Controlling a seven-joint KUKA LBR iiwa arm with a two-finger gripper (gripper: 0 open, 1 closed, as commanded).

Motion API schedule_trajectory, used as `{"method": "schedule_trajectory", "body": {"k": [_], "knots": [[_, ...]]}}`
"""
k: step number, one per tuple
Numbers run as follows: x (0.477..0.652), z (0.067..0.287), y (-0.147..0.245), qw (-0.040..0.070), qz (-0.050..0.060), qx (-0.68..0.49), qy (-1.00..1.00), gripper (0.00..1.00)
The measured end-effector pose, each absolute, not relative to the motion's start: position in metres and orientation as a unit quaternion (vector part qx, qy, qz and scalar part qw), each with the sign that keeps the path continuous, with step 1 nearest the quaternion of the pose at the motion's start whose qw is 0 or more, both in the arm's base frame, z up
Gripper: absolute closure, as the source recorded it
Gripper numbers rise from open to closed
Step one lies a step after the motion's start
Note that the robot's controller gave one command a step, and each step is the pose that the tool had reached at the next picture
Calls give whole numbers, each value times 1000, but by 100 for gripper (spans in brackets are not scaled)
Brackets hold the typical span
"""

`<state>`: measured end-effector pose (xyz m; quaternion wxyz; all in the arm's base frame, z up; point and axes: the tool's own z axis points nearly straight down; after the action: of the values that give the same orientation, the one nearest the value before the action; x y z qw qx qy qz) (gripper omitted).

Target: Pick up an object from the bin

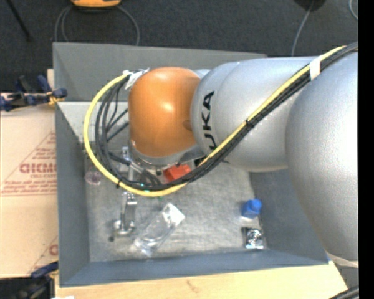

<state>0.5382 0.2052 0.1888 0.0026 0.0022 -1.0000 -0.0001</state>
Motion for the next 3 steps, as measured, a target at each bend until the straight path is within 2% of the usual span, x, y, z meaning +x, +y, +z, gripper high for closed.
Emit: {"method": "schedule_trajectory", "body": {"k": [1, 2, 3], "knots": [[503, 72, 200, -7, -2, 72, -997, 0], [505, 101, 179, -3, -1, 11, -1000, 0], [496, 100, 186, 0, 0, 84, -996, 0]]}}
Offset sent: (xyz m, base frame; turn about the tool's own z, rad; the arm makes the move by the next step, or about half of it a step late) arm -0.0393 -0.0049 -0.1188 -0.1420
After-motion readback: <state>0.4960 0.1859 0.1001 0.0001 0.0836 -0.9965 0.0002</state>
